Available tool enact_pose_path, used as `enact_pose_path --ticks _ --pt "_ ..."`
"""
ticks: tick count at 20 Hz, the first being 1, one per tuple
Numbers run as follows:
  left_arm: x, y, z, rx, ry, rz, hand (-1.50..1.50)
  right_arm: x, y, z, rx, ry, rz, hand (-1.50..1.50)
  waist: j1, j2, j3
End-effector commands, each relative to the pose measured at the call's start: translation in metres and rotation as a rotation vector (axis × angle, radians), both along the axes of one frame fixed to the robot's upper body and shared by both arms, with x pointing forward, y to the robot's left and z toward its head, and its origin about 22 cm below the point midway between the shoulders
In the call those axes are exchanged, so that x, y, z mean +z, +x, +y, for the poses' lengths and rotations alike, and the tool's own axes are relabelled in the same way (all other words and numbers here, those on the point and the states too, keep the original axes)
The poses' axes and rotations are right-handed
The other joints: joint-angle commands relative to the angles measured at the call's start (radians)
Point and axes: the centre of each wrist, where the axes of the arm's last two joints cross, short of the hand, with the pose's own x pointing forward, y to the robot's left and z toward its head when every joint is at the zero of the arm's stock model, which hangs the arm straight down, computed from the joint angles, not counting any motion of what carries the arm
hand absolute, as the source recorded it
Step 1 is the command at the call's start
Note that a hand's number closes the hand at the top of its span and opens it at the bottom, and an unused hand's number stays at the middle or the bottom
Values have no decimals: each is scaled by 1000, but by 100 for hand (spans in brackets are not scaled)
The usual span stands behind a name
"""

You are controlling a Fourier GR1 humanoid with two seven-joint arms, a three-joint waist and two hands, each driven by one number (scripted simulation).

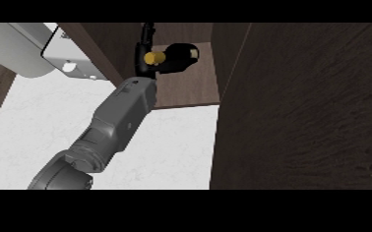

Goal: Pick up the wine, place it into the cabinet and close the cabinet

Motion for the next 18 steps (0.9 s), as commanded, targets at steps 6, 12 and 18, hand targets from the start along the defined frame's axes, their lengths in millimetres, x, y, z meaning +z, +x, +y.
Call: enact_pose_path --ticks 6,12,18 --pt "-4 0 16 21 -29 -21 -150 6 -3 -1 34 22 -18 -150 -3 8 -4" --pt "-20 -8 19 -50 -53 -49 -150 9 -5 6 28 30 -10 -150 7 3 -5" --pt "-21 -11 9 -113 -68 -38 -150 11 3 5 21 27 -9 -150 17 0 -4"
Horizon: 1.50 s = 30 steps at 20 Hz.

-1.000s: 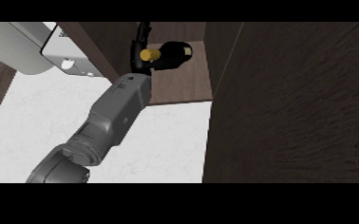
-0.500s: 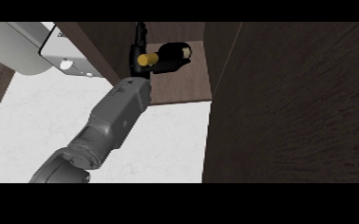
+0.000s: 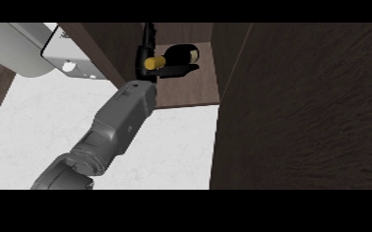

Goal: Pick up the wine, place it into the cabinet and close the cabinet

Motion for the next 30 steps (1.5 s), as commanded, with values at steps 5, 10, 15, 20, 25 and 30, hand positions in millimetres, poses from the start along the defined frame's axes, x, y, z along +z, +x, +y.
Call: enact_pose_path --ticks 5,10,15,20,25,30 --pt "-20 -11 10 -43 -36 21 -150 0 -9 -3 11 16 -13 -150 11 -3 0" --pt "-16 -8 8 -43 -114 18 -150 -6 -12 1 7 3 26 -150 11 -13 0" --pt "-29 -16 14 -44 -162 3 -150 0 -7 8 33 23 3 -150 13 -18 0" --pt "-30 -18 14 -84 -171 14 -150 5 -11 -8 -7 22 31 -150 36 -23 0" --pt "-37 -26 11 -60 -178 15 -150 1 5 1 -13 25 -4 -150 16 -24 0" --pt "-42 -50 -7 -127 -184 24 -150 8 2 -4 -28 13 0 -150 40 -31 0"
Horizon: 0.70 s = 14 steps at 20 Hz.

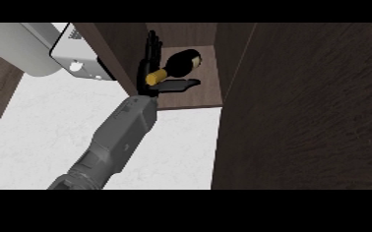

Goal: Pick up the wine, place it into the cabinet and close the cabinet

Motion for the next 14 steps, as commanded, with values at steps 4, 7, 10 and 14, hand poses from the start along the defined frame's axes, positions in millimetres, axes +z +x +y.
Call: enact_pose_path --ticks 4,7,10,14 --pt "-15 -56 -34 -29 -3 40 -150 4 -7 -6 -23 23 -16 -150 36 -5 1" --pt "-13 -87 -50 -48 -12 8 -150 6 -25 -2 -37 5 6 -150 50 -10 0" --pt "-24 -109 -47 -45 -4 -9 -150 2 -20 -12 -40 24 3 -150 57 -4 1" --pt "12 -129 -55 -60 -38 -32 -150 9 -28 -16 -45 -6 -8 -150 61 -6 1"
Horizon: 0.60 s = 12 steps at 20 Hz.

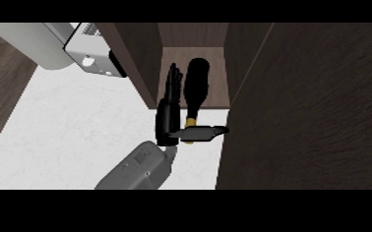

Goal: Pick up the wine, place it into the cabinet and close the cabinet

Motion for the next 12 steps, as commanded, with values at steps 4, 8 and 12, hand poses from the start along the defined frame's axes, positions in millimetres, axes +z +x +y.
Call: enact_pose_path --ticks 4,8,12 --pt "1 -55 1 8 -51 -38 -150 4 -22 -9 0 15 -19 -150 0 3 0" --pt "20 -83 6 54 -48 -11 -150 1 -15 -1 8 13 -25 -150 3 3 0" --pt "38 -99 20 57 -64 -10 -150 10 -25 -6 16 2 -15 -150 2 3 0"
